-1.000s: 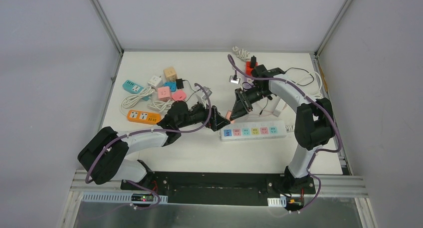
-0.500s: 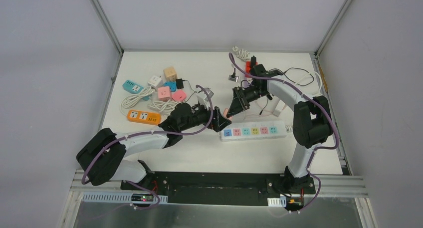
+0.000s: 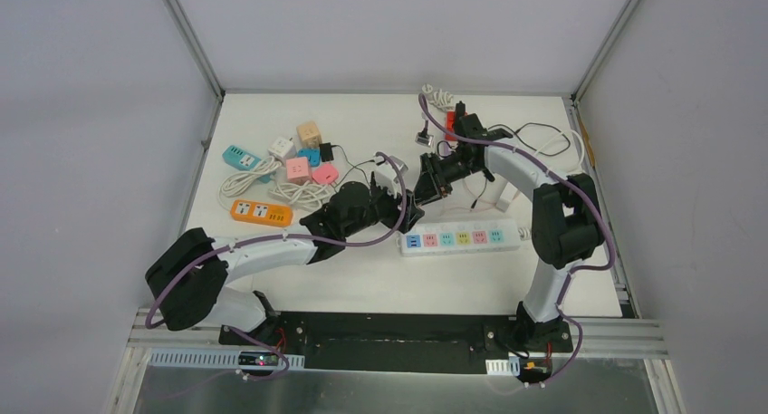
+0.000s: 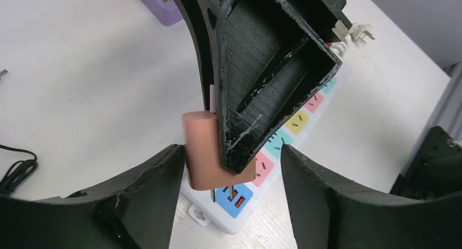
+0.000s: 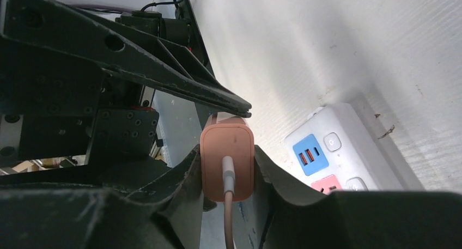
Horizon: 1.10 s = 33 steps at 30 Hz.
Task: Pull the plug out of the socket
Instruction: Place the plug at the center of the board.
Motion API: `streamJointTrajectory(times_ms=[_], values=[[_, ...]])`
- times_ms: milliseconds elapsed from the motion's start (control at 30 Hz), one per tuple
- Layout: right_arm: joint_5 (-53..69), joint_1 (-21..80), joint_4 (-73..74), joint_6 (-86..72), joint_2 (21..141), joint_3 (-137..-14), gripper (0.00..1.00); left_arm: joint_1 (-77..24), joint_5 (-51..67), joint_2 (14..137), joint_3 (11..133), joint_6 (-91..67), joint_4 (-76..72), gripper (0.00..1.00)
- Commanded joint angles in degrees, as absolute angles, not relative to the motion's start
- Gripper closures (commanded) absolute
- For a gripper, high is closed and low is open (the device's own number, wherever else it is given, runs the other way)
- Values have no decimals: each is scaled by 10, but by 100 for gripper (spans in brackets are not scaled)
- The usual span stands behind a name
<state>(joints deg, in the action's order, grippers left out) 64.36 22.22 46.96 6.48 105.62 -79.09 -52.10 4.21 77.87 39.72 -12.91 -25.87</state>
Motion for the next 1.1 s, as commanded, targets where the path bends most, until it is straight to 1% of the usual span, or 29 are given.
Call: streamJointTrajectory(times_ms=[0, 33, 267, 333, 367, 433, 500, 533, 567, 733, 767, 800, 833, 1067], values=[[645, 221, 451, 43, 1061, -793, 100, -531, -11, 796, 436, -87, -227, 40], [645, 221, 451, 42, 1062, -793, 100, -532, -16, 800, 440, -84, -222, 41], [649, 221, 452, 45, 1060, -792, 100, -535, -21, 822, 453, -68, -211, 42], [652, 221, 454, 49, 1061, -792, 97, -535, -17, 826, 455, -61, -213, 51], [652, 221, 455, 51, 1060, -792, 93, -535, -14, 828, 457, -57, -211, 58], [651, 221, 462, 60, 1060, -793, 83, -535, -7, 830, 457, -52, -211, 75], [649, 221, 474, 74, 1059, -795, 73, -535, 6, 830, 454, -44, -212, 87], [649, 222, 481, 79, 1059, -796, 66, -534, 19, 829, 451, -41, -214, 95], [649, 222, 487, 85, 1059, -798, 60, -535, 25, 826, 445, -37, -220, 99], [650, 220, 541, 137, 1064, -821, 30, -535, 43, 809, 409, -17, -245, 100], [650, 219, 552, 147, 1064, -825, 18, -535, 44, 805, 401, -13, -249, 100], [650, 218, 563, 156, 1063, -829, 3, -534, 44, 801, 393, -11, -252, 100], [648, 216, 570, 164, 1063, -834, 1, -534, 45, 797, 387, -9, -254, 100], [605, 185, 653, 253, 1047, -869, 0, -532, 37, 745, 344, -8, -248, 100]])
